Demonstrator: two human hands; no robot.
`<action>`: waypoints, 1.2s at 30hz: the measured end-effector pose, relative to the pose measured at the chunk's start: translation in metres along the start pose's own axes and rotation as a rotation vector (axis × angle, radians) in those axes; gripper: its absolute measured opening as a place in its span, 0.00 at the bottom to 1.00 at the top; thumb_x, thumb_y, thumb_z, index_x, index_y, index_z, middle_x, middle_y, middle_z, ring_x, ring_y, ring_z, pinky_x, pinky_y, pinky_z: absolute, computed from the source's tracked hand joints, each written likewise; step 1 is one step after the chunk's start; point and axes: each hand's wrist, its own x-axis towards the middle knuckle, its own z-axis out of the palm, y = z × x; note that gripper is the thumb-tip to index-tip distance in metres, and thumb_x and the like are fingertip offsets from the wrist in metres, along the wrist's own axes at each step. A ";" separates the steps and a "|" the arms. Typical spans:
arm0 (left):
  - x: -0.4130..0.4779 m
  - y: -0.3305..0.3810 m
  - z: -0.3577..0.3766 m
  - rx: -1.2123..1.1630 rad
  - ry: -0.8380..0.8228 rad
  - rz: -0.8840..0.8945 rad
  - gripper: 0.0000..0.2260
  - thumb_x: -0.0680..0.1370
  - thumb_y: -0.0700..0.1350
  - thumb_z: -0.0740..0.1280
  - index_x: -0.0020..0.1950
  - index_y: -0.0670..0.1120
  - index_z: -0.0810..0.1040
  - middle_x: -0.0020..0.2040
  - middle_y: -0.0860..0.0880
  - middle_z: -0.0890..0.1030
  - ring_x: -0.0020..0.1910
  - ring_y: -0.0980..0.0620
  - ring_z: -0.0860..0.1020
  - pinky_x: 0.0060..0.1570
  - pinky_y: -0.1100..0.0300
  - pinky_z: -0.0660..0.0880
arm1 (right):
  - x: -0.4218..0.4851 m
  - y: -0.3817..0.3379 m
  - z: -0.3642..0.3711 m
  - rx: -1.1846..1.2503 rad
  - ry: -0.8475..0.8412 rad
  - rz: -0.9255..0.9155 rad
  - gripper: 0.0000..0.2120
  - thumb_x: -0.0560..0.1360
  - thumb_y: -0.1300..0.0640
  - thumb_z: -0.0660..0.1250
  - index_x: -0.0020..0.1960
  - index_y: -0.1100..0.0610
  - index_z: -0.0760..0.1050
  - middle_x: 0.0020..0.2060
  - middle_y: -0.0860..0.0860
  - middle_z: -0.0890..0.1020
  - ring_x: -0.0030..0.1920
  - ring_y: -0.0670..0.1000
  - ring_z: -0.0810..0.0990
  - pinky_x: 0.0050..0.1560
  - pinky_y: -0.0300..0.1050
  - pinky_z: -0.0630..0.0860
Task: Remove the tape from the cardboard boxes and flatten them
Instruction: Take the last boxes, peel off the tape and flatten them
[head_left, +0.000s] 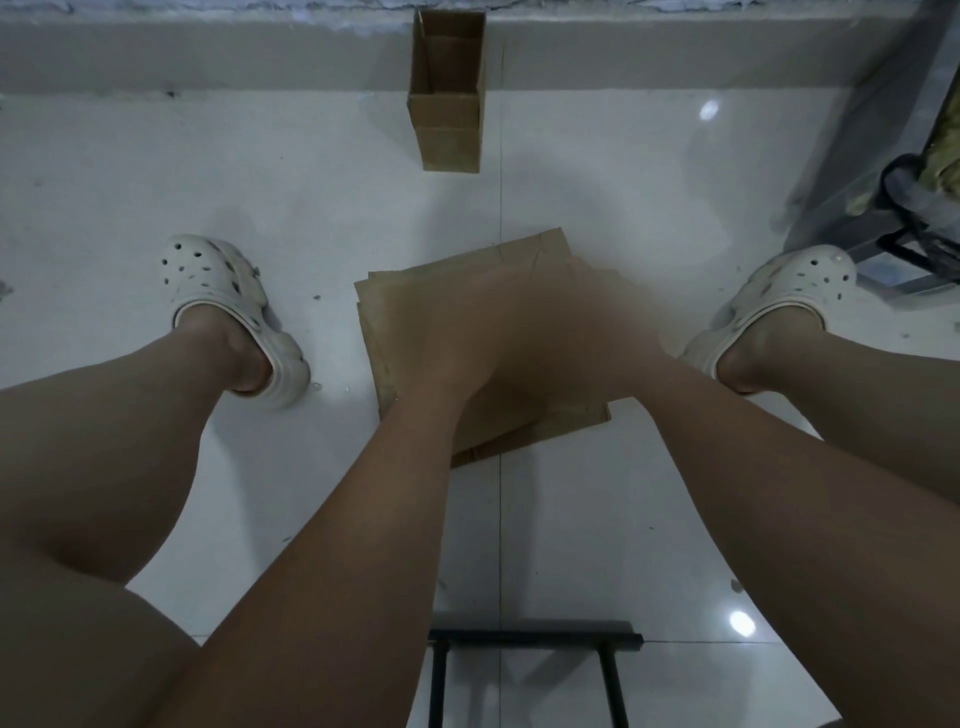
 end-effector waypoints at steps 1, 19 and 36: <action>0.000 0.001 0.001 0.113 -0.011 0.089 0.17 0.78 0.51 0.64 0.67 0.55 0.73 0.44 0.54 0.76 0.43 0.57 0.73 0.43 0.63 0.71 | 0.000 -0.001 0.000 -0.004 0.000 -0.001 0.54 0.58 0.29 0.66 0.76 0.47 0.48 0.70 0.52 0.63 0.72 0.56 0.59 0.73 0.58 0.47; 0.003 -0.003 -0.028 0.983 0.004 0.142 0.13 0.78 0.57 0.62 0.55 0.49 0.76 0.45 0.50 0.76 0.40 0.51 0.74 0.32 0.60 0.63 | -0.003 -0.049 0.005 -0.195 -0.057 -0.029 0.51 0.66 0.30 0.66 0.77 0.49 0.44 0.70 0.58 0.62 0.70 0.61 0.59 0.70 0.62 0.52; 0.019 -0.012 -0.045 0.732 -0.250 0.289 0.04 0.80 0.43 0.62 0.49 0.43 0.73 0.45 0.48 0.68 0.41 0.51 0.69 0.31 0.65 0.60 | -0.012 -0.054 0.004 -0.223 -0.098 -0.015 0.52 0.66 0.30 0.67 0.76 0.49 0.42 0.71 0.59 0.60 0.72 0.62 0.57 0.70 0.63 0.51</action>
